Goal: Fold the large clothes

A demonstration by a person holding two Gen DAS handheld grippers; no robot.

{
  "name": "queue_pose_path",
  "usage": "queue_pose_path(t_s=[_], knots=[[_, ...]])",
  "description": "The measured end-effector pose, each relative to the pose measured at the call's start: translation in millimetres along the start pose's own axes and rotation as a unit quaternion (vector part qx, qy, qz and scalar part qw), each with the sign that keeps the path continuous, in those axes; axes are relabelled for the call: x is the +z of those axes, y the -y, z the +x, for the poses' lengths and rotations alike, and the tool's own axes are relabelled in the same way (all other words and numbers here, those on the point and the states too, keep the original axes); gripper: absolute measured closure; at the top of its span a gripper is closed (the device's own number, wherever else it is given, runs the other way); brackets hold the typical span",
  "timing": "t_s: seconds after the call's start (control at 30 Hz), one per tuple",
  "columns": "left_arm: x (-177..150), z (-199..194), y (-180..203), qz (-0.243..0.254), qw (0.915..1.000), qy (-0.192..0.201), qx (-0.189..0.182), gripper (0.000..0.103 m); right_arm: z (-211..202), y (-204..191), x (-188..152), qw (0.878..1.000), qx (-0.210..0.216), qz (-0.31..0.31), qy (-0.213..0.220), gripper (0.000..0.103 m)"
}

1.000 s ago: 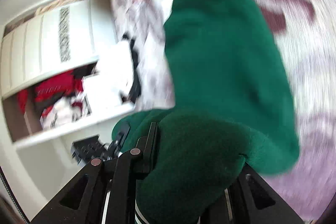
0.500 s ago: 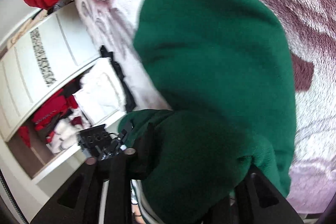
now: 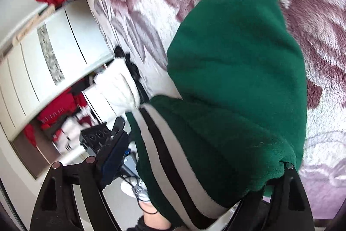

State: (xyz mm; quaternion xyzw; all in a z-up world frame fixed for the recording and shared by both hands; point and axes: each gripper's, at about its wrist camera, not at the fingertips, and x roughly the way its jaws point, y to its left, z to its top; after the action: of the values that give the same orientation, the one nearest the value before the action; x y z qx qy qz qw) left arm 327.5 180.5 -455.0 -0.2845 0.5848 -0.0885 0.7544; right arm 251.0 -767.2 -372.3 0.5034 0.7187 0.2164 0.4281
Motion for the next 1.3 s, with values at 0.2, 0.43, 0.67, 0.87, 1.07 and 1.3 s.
queue_pose_path(t_s=[0.2,0.43,0.67,0.87,1.07,1.3], knots=[[-22.8,-7.6,4.0,-0.014,0.9992,0.028,0.024,0.016,-33.6,-46.7,-2.1,0.996,-0.015,-0.089,0.02,0.016],[-50.8,13.2,-4.8,0.0,0.9877,0.059,0.145,0.016,-61.8,-25.1,-13.2,0.923,-0.256,-0.251,0.143,0.009],[-65.3,90.4,-75.5,-0.061,0.9826,0.002,0.175,0.0,13.0,70.2,38.7,0.937,-0.222,-0.269,0.003,0.009],[-58.7,82.4,-74.5,-0.054,0.9839,0.02,0.169,0.0,32.7,63.1,78.4,0.957,-0.13,-0.256,-0.042,0.0],[-64.6,72.8,-56.6,-0.033,0.9792,0.04,0.196,0.001,52.8,52.5,81.7,0.954,-0.123,-0.274,-0.022,0.0],[-68.9,62.1,-39.5,-0.018,0.9761,0.056,0.209,0.001,19.2,69.8,39.4,0.979,-0.042,-0.177,0.092,0.058]])
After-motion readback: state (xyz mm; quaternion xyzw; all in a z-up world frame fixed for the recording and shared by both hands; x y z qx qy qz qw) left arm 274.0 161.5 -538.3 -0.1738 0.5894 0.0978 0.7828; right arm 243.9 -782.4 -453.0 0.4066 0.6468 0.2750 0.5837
